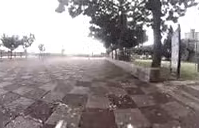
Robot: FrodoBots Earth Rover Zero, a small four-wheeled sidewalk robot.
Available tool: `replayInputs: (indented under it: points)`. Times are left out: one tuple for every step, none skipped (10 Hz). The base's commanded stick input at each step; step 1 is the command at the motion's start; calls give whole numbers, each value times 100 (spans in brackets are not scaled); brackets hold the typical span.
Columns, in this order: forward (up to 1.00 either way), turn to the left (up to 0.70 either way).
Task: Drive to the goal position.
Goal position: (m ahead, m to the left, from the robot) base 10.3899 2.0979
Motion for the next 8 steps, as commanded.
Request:
replayInputs:
  points:
    - [70, 14]
    - [70, 35]
    - [70, 32]
    - [70, 15]
    - [70, 0]
    - [70, 0]
    - [70, 0]
    - [70, 0]
